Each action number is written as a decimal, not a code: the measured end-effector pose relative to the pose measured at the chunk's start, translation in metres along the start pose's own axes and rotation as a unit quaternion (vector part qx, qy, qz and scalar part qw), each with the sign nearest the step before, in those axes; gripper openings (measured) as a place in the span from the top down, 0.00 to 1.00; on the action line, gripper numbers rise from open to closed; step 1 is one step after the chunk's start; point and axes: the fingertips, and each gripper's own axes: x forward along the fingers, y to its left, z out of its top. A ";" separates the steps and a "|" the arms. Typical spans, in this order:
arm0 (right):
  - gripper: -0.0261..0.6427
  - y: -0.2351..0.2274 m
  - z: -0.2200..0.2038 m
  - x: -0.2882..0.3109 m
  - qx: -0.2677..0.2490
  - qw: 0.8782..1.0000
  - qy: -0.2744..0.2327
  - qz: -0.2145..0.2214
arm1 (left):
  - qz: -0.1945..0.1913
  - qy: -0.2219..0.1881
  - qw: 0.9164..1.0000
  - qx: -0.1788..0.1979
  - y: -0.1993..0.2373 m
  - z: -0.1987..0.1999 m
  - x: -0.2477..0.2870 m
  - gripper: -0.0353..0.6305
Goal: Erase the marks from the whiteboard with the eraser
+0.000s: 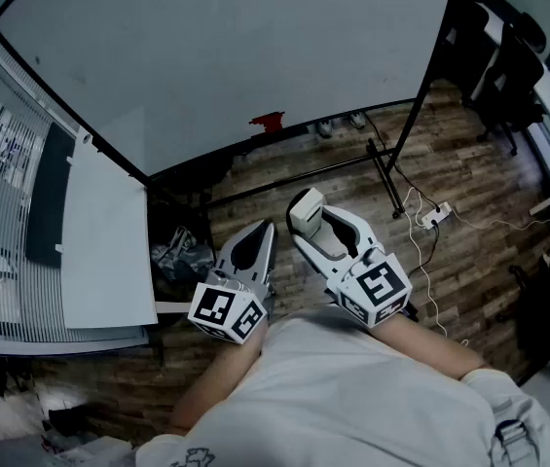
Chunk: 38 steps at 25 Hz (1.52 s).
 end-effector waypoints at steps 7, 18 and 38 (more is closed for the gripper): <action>0.60 0.007 -0.001 -0.008 -0.001 1.000 0.002 0.005 | 0.002 0.004 1.000 -0.001 -0.006 -0.002 -0.006 0.94; 0.60 -0.008 -0.005 -0.013 0.002 1.000 0.002 0.015 | -0.002 0.001 1.000 -0.011 -0.017 -0.008 0.008 0.94; 0.60 -0.181 0.024 -0.002 -0.016 1.000 0.001 0.027 | 0.018 -0.025 1.000 0.006 -0.026 0.006 0.184 0.94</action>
